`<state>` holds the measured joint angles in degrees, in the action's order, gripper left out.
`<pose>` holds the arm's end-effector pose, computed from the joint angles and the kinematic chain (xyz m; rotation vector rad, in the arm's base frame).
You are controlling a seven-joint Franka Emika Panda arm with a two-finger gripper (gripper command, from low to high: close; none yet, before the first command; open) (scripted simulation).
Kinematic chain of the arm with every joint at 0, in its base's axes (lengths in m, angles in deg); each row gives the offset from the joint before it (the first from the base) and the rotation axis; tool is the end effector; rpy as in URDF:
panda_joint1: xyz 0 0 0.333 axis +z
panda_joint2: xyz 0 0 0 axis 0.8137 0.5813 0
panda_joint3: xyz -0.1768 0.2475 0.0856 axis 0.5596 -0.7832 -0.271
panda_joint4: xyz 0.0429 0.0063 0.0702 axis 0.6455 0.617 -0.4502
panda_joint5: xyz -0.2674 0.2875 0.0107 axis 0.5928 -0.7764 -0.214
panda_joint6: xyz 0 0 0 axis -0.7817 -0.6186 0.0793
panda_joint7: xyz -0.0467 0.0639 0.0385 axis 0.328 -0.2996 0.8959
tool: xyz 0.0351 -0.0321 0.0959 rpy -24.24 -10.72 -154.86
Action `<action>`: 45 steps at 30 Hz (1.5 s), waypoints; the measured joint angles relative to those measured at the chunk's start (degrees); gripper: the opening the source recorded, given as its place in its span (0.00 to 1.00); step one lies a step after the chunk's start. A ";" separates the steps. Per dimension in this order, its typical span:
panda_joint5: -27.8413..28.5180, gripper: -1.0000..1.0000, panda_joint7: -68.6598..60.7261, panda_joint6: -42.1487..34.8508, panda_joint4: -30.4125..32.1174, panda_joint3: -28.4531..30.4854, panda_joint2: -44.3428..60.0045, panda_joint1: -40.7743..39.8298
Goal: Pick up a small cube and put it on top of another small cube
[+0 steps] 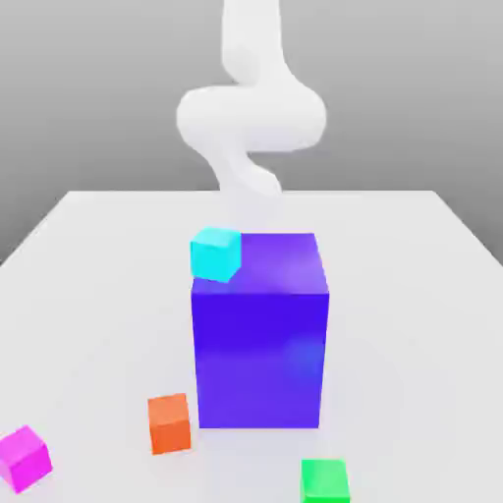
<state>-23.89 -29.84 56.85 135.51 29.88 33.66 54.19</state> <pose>0.3793 -0.0194 0.6811 -2.4415 1.0974 -0.9353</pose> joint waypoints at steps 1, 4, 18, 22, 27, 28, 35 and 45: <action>-0.50 0.50 -0.11 0.61 -0.04 0.88 2.25 -0.11; -1.98 0.50 -0.43 2.36 -0.14 3.37 8.62 -0.44; -10.26 0.50 -2.95 10.31 -0.60 12.54 37.76 -4.88; -12.12 0.50 -3.33 12.62 -0.72 13.51 45.99 -7.74; -13.25 0.50 -2.97 15.69 -0.80 15.24 56.06 -10.27; -13.31 0.50 -2.77 16.33 -0.80 15.65 58.03 -10.83; -17.49 0.00 -5.30 23.82 -2.82 12.54 70.58 -15.28; -13.60 0.00 -2.74 18.86 -1.09 15.50 63.82 -12.92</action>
<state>-37.50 -32.57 75.71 134.41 45.38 97.48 41.27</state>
